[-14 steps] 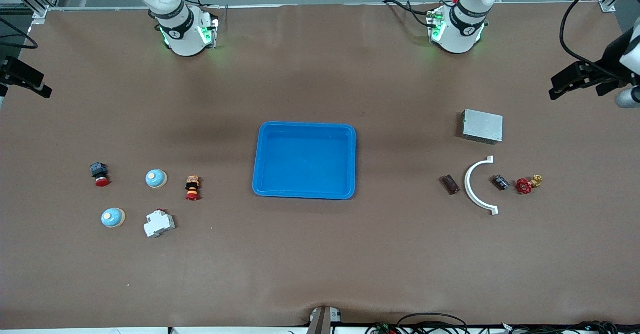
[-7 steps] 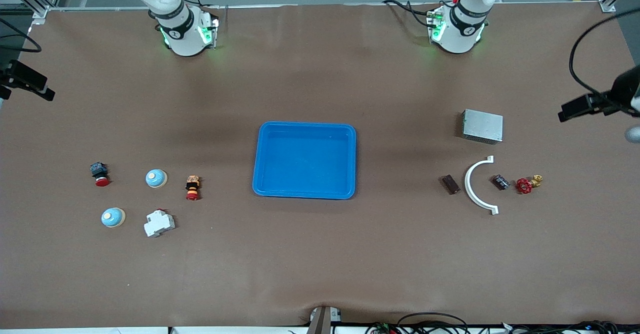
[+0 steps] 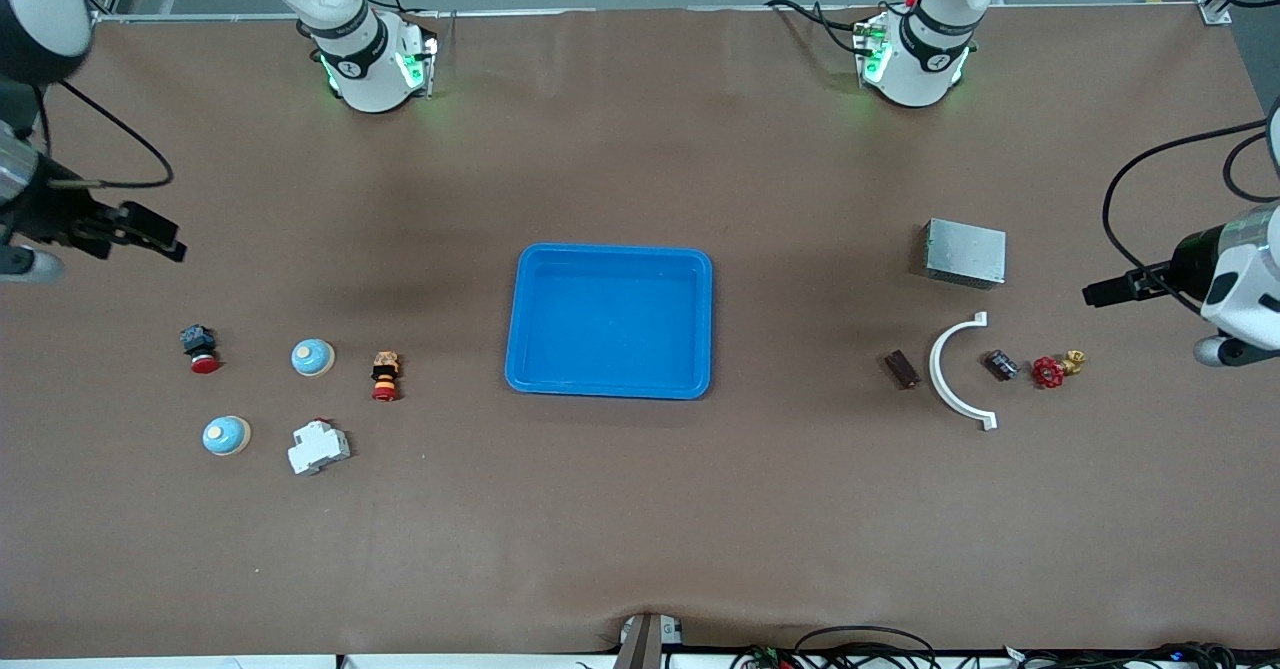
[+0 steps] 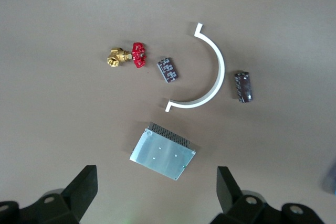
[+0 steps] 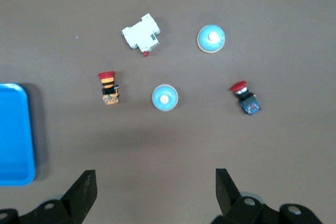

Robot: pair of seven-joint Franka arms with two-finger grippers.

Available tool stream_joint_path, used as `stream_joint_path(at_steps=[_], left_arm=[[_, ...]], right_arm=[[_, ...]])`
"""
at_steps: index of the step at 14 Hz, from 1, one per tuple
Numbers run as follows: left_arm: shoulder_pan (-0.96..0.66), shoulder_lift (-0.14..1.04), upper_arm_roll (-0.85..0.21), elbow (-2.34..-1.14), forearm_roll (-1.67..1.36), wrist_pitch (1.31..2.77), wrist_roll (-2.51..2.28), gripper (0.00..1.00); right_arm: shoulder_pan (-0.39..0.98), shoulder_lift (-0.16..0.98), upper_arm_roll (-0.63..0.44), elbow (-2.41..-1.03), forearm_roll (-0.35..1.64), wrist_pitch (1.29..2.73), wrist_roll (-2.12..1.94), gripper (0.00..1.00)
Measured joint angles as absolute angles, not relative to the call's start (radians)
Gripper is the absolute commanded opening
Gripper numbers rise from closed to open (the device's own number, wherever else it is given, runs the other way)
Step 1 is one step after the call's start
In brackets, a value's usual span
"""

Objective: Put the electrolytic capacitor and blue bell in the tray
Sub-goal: 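Reach the right gripper toward a blue bell while the left gripper reaches a capacitor, then grasp the blue bell with the right gripper while the left gripper grasps the capacitor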

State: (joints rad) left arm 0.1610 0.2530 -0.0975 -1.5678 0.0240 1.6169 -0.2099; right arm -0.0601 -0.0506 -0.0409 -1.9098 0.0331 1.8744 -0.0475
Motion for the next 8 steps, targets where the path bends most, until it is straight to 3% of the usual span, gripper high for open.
stream_joint_path(at_steps=[3,8], left_arm=[[0.19,0.26,-0.097,-1.641,0.018,1.712,-0.252,1.0],[0.194,0.295,-0.1,-1.784,0.018,1.891,-0.435,1.0]], right_arm=[[-0.049,-0.01,-0.037,-1.989,0.033,2.012,-0.047,1.0],[-0.042,0.138,-0.036,-2.001,0.033,2.177,-0.047,1.0]])
